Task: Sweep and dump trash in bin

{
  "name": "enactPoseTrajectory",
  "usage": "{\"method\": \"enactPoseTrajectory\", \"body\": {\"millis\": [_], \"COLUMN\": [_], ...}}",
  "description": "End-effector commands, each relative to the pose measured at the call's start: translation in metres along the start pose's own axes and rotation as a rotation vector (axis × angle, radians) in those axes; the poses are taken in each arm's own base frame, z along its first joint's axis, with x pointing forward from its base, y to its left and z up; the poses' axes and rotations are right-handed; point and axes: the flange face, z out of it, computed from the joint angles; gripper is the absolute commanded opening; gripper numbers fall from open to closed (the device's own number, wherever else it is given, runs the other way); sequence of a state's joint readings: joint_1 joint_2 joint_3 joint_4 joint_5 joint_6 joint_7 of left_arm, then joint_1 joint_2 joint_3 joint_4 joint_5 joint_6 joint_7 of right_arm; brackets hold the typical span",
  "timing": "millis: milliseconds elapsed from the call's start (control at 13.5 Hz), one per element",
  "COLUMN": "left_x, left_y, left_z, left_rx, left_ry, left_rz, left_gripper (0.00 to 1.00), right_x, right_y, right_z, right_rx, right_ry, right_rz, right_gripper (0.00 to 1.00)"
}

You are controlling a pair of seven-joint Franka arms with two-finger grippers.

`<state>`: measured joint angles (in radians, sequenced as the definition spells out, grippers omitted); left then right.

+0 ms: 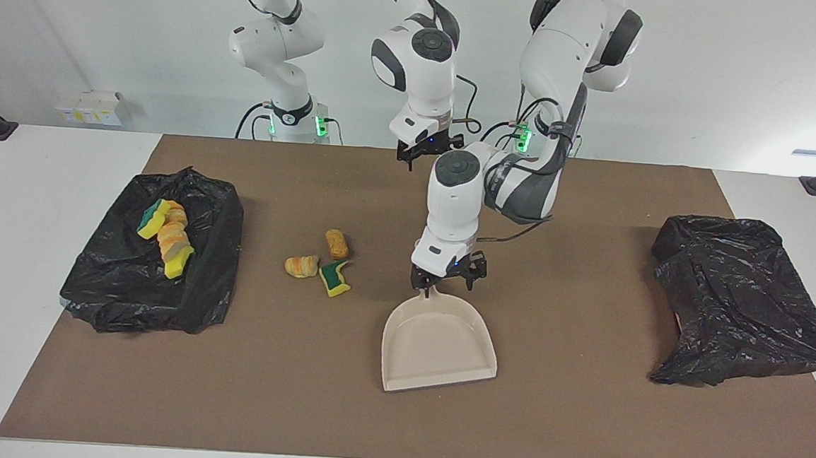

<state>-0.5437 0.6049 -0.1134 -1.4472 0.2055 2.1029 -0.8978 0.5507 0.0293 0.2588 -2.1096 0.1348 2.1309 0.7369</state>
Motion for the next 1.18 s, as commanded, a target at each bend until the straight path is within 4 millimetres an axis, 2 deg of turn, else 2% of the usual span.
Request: {"method": "enactPoseTrajectory", "body": {"millis": [0, 222, 444, 666, 739, 813, 1035, 1109], "left_x": [0.006, 0.004, 0.005, -0.001, -0.014, -0.028, -0.038, -0.040], "left_y": [0.005, 0.005, 0.003, 0.015, 0.028, 0.031, 0.029, 0.028], "left_z": [-0.008, -0.009, -0.028, -0.031, -0.030, -0.019, -0.019, -0.019], "left_rx": [0.005, 0.019, 0.010, -0.083, -0.119, -0.102, -0.082, -0.073], "left_ry": [0.023, 0.016, 0.022, -0.022, -0.035, -0.052, -0.095, -0.107], "left_rz": [-0.017, -0.017, -0.024, -0.142, -0.142, -0.126, -0.131, -0.133], "left_gripper": [1.00, 1.00, 1.00, 1.00, 1.00, 1.00, 0.67, 0.52], "right_x": [-0.019, -0.028, -0.035, -0.043, -0.043, -0.043, -0.043, -0.043], "right_y": [-0.018, -0.025, -0.022, -0.023, -0.023, -0.023, -0.023, -0.024], "right_z": [0.034, 0.052, 0.061, 0.069, 0.071, 0.070, 0.071, 0.070], "right_rx": [0.025, 0.033, 0.015, 0.002, 0.002, 0.001, 0.001, 0.003], "right_ry": [0.001, 0.007, -0.007, -0.017, -0.020, -0.019, -0.021, -0.019], "right_rz": [0.037, 0.043, 0.044, 0.020, 0.016, 0.015, 0.016, 0.015], "right_gripper": [0.99, 0.99, 0.95, 0.76, 0.71, 0.63, 0.34, 0.22]}}
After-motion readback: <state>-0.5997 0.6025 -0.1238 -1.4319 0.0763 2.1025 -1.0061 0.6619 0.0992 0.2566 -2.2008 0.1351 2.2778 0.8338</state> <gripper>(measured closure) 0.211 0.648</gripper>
